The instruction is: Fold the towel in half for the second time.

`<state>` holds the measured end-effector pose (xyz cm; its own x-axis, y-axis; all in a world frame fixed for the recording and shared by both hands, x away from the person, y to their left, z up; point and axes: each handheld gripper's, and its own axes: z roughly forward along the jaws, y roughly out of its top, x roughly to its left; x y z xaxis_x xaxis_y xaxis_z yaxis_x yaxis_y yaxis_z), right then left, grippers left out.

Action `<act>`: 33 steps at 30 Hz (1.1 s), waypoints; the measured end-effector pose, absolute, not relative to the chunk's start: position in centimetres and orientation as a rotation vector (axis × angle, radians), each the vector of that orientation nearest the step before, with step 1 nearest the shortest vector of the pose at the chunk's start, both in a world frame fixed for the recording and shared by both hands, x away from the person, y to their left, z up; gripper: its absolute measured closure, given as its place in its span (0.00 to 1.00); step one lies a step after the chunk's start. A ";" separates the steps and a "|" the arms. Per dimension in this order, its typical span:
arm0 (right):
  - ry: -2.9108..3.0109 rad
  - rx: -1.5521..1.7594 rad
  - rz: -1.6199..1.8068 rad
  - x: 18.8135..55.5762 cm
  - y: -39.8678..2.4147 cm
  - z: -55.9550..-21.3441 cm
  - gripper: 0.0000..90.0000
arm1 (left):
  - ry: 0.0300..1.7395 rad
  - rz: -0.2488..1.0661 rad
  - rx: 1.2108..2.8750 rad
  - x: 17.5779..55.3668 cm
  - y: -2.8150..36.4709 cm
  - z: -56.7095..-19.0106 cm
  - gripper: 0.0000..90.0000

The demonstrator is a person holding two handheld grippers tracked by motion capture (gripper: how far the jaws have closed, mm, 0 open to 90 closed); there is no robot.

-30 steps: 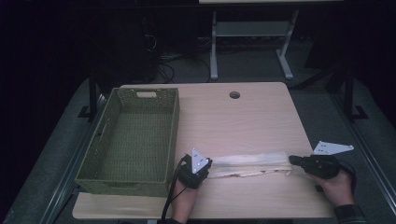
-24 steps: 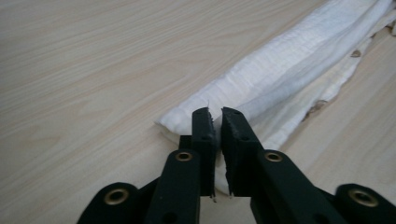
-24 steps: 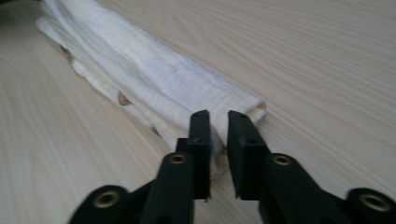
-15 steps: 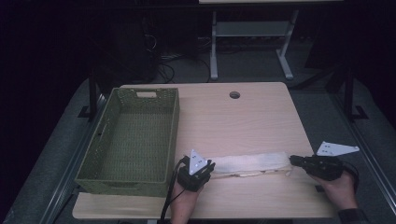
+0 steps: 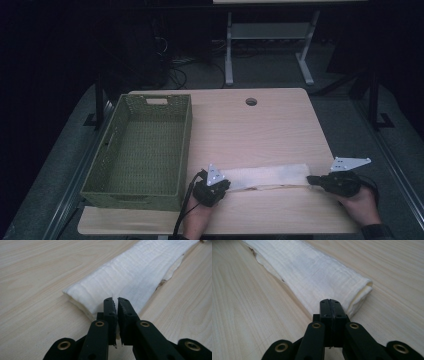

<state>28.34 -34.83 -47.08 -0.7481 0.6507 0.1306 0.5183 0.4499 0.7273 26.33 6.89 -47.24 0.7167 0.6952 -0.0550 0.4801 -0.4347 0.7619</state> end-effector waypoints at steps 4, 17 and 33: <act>2.531 1.020 1.154 28.4 -34.6 -46.9 0.99 | 0.884 0.335 2.149 26.7 6.6 -46.4 0.90; 2.505 1.015 1.173 28.9 -33.8 -46.1 0.99 | 0.792 0.176 2.204 28.3 6.0 -44.5 0.48; 2.508 1.085 1.035 31.2 -32.1 -46.8 1.00 | 0.759 0.235 2.174 27.9 6.9 -44.5 0.38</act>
<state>31.21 -32.13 -46.78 -0.7036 0.7068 0.0737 0.5529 0.4794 0.6815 27.89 6.87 -44.50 0.8024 0.5913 -0.0813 0.4416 -0.4965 0.7474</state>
